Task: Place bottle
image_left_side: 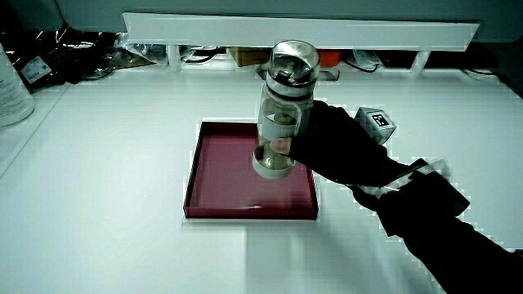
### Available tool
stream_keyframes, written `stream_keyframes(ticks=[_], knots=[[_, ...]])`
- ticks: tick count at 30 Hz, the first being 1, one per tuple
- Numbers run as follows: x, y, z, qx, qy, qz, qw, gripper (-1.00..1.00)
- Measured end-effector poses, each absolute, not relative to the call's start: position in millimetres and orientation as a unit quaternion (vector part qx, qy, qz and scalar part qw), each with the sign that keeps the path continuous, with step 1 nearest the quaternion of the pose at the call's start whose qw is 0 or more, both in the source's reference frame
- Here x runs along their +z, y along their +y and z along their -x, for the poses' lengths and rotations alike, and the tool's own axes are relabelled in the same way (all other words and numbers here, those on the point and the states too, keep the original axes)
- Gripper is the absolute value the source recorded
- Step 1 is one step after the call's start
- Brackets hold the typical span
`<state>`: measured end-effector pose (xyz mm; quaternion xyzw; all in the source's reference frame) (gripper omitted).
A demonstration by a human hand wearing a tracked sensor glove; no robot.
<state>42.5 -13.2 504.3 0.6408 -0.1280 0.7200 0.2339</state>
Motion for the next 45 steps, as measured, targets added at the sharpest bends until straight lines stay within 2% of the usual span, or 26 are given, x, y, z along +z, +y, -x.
stream_keyframes(ticks=[9,13,15,16,19,23,34,37,42,45], knots=[[541.6,1.1,-26.3,0.718,-0.078,-0.634,0.277,0.00],[551.6,5.3,-27.2,0.717,-0.066,-0.635,0.280,0.00],[555.4,6.5,-27.6,0.714,-0.059,-0.637,0.284,0.00],[557.2,6.8,-27.8,0.722,-0.058,-0.627,0.286,0.00],[555.6,5.4,-27.6,0.710,-0.063,-0.641,0.286,0.00],[554.9,7.0,-27.6,0.714,-0.062,-0.636,0.286,0.00],[557.0,6.3,-28.6,0.705,-0.065,-0.644,0.290,-0.42],[557.4,6.0,-28.5,0.696,-0.064,-0.646,0.307,-0.54],[552.1,0.3,-33.4,0.703,-0.091,-0.632,0.315,-0.73],[535.6,-3.7,-38.6,0.708,-0.109,-0.614,0.331,-0.85]])
